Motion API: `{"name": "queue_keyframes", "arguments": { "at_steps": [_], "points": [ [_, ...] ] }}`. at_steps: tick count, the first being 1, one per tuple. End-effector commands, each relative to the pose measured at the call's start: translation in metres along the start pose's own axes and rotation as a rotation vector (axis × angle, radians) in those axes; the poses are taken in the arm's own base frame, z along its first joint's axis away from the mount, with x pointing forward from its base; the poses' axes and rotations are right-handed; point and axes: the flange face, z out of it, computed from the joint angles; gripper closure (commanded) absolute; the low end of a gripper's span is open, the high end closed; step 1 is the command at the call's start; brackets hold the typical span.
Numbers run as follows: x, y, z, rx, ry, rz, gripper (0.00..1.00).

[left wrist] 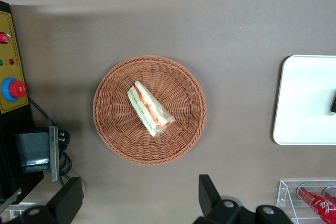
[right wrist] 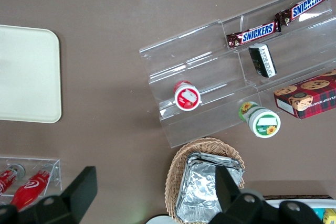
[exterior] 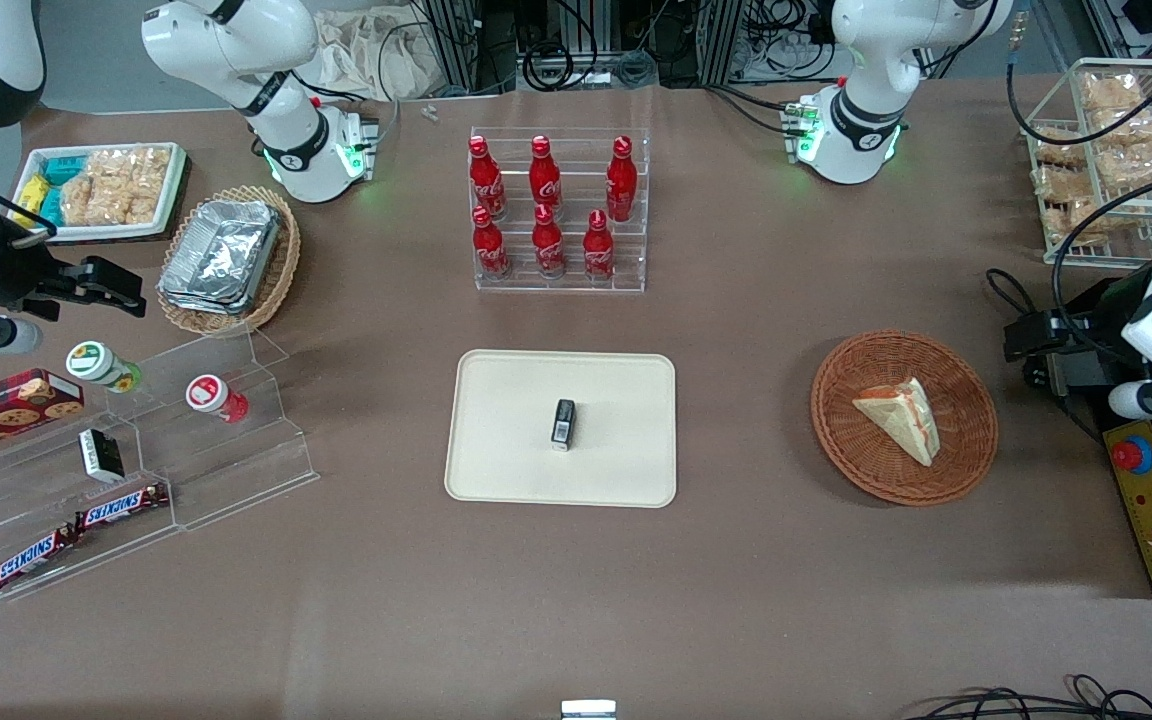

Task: Place sandwich from basket to tray
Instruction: 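Move the left gripper down over the wrapped sandwich in the wicker basket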

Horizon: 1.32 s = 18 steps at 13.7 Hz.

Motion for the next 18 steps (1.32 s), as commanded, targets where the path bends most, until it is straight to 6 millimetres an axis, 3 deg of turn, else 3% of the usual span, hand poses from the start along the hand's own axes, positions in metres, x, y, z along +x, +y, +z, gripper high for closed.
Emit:
{"name": "queue_keyframes", "arguments": {
  "at_steps": [1,5,7,9,12,15,18],
  "points": [
    [-0.003,0.001,-0.007,0.014,0.004,0.022,0.01],
    [-0.002,0.002,-0.003,0.006,-0.003,0.007,0.01],
    [-0.003,0.003,0.008,-0.001,-0.031,0.007,0.01],
    [-0.001,0.003,0.035,0.000,-0.073,-0.025,0.01],
    [-0.001,0.010,0.094,0.006,-0.099,-0.119,0.01],
    [-0.004,0.014,0.142,0.004,-0.042,-0.205,0.02],
    [-0.002,0.011,0.181,0.002,-0.035,-0.307,0.05]
  ]
}}
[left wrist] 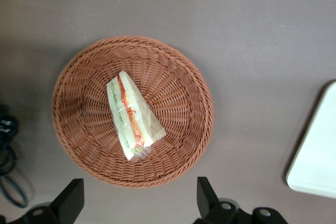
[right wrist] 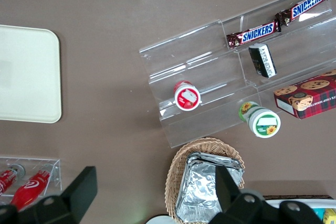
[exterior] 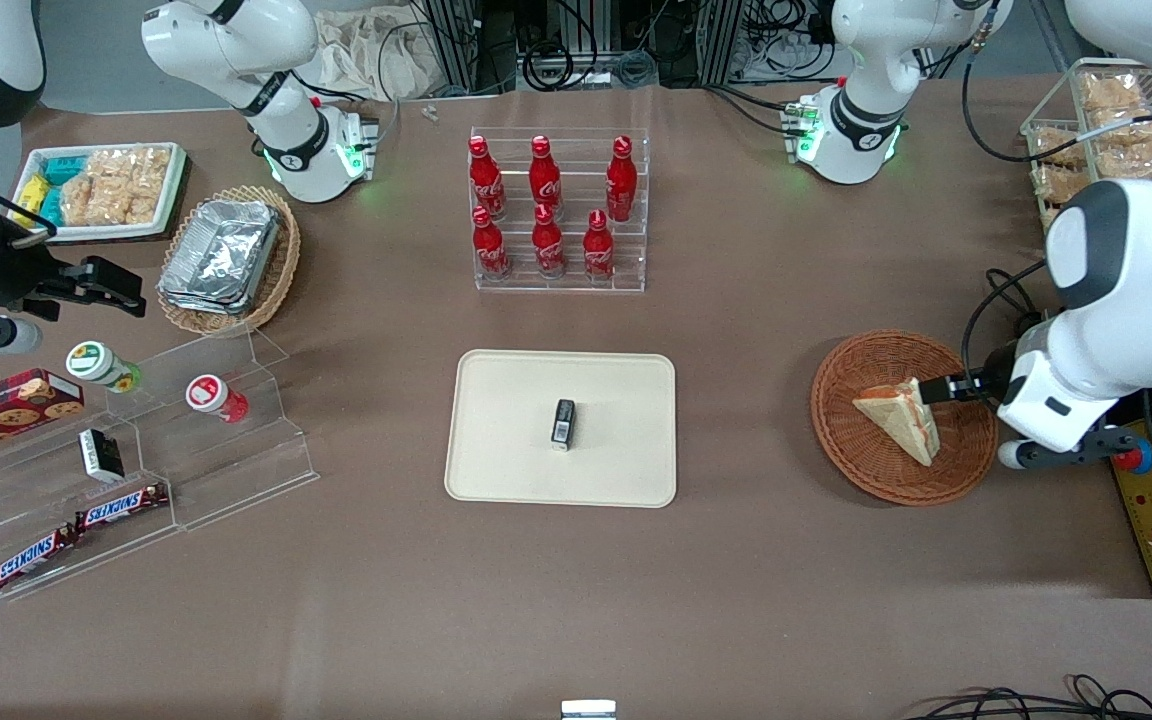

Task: Place sandwich from basket to tray
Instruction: 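Move the left gripper down over the wrapped sandwich in the wicker basket, then close the left gripper on the sandwich's wrapped edge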

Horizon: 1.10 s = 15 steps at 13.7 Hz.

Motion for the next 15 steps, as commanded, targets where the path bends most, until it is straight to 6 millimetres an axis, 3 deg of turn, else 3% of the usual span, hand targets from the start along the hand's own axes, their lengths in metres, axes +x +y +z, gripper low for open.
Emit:
{"name": "queue_keyframes", "arguments": {
  "at_steps": [1,7,11,15],
  "points": [
    [-0.009,-0.004,0.027,-0.003,0.011,-0.111,0.06],
    [-0.010,-0.027,0.109,-0.007,-0.002,-0.291,0.06],
    [-0.003,-0.039,0.144,-0.008,-0.022,-0.342,0.06],
    [-0.010,-0.044,0.170,-0.003,-0.042,-0.354,0.06]
  ]
}}
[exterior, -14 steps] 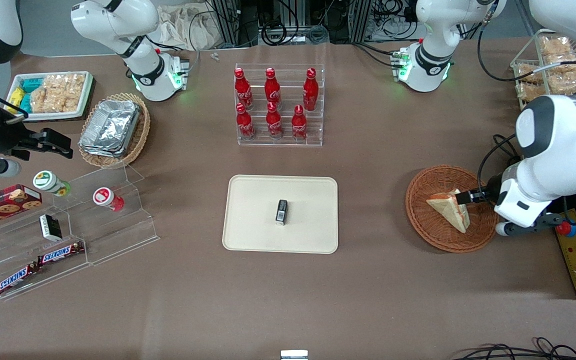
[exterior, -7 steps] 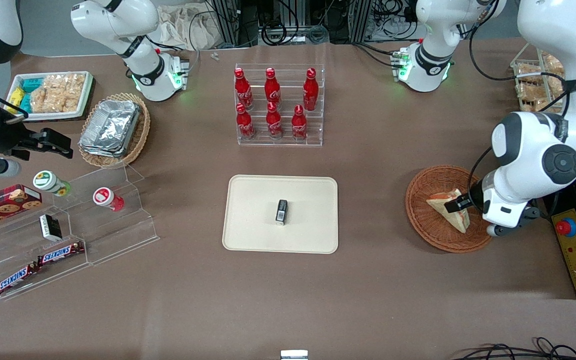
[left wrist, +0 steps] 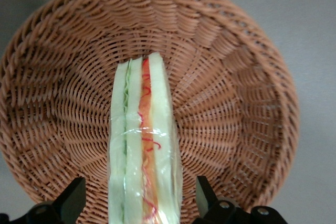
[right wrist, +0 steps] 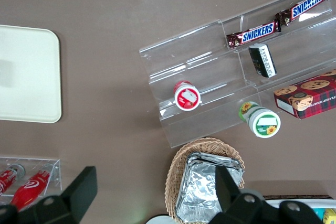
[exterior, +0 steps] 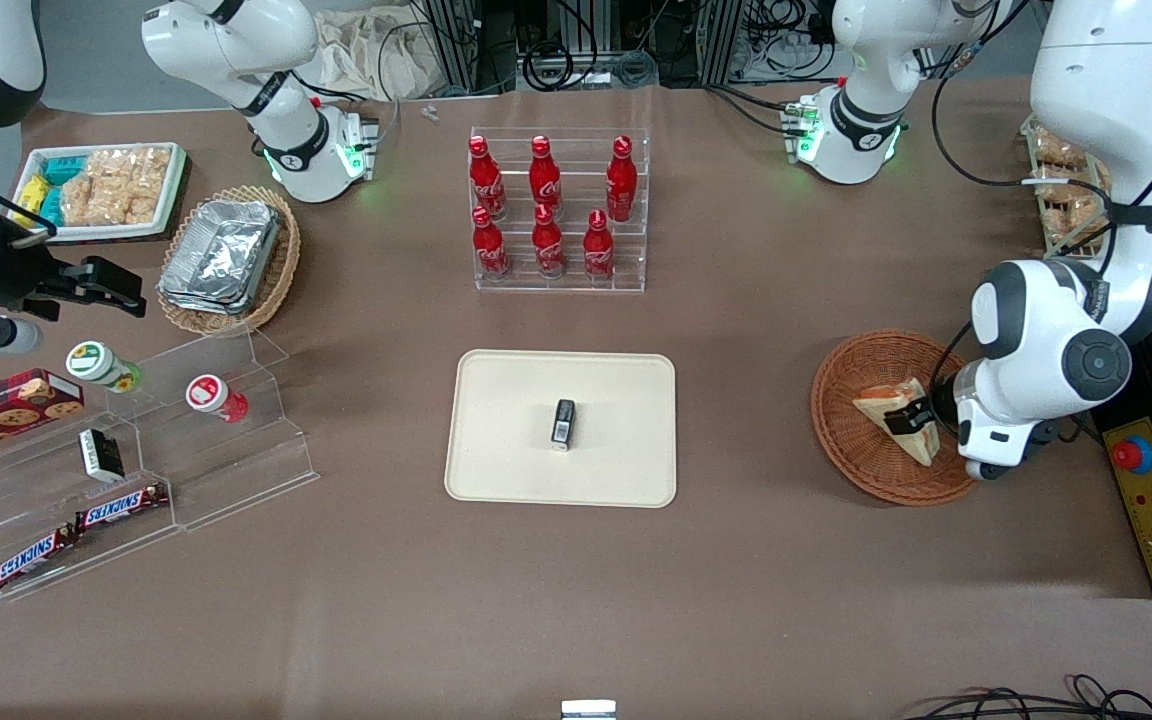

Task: Place sandwich from basket to tray
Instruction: 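Close the left gripper on the sandwich's wrapped edge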

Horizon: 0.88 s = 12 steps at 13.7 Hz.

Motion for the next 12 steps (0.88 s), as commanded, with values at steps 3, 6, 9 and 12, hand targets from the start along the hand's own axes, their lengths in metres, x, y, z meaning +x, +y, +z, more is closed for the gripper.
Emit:
{"name": "queue_keyframes", "arguments": {
  "at_steps": [3,6,9,12],
  "points": [
    [-0.008,-0.010,0.010,-0.015,0.018,-0.030,0.38],
    [-0.008,-0.009,0.004,-0.014,0.021,-0.021,0.92],
    [-0.016,-0.004,-0.032,0.016,-0.014,0.006,0.92],
    [-0.024,0.020,-0.107,0.039,-0.037,0.037,0.99]
  ]
}}
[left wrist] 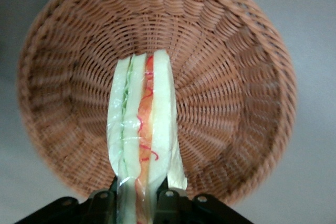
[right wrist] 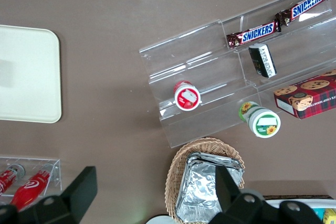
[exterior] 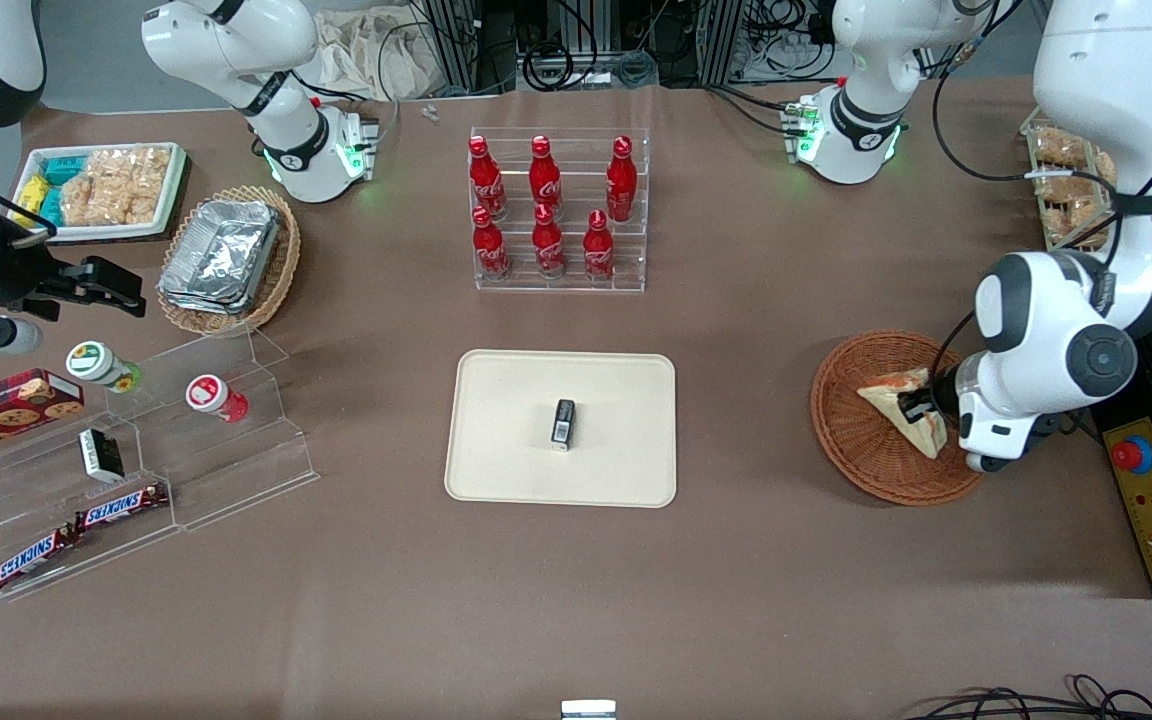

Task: Place sandwich from basket to tray
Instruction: 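Close the left gripper on the sandwich's wrapped edge, then lift the sandwich out of the basket with the left gripper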

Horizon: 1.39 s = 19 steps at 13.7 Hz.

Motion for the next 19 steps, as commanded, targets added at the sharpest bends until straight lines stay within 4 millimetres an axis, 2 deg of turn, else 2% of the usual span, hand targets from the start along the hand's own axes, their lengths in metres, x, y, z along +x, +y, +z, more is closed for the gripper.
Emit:
{"name": "queue_keyframes", "arguments": {
  "at_steps": [1,3,6,9,10,11,13,15,16,19],
  "points": [
    [-0.019,0.025,-0.080,0.025,0.000,0.048,0.99],
    [-0.026,0.033,-0.126,0.038,-0.021,0.061,0.99],
    [-0.045,0.055,-0.164,0.026,-0.006,0.118,0.99],
    [-0.079,0.092,-0.196,0.021,0.045,0.211,0.95],
    [-0.099,0.114,-0.208,0.017,0.077,0.267,0.95],
    [-0.115,0.131,-0.210,0.018,0.088,0.318,0.95],
    [-0.156,0.171,-0.196,0.079,0.120,0.436,0.95],
    [-0.198,0.222,-0.163,0.094,0.116,0.534,0.95],
    [-0.207,0.241,-0.147,0.077,0.127,0.557,0.95],
    [-0.239,0.302,-0.064,0.076,0.088,0.618,0.95]
  ]
}}
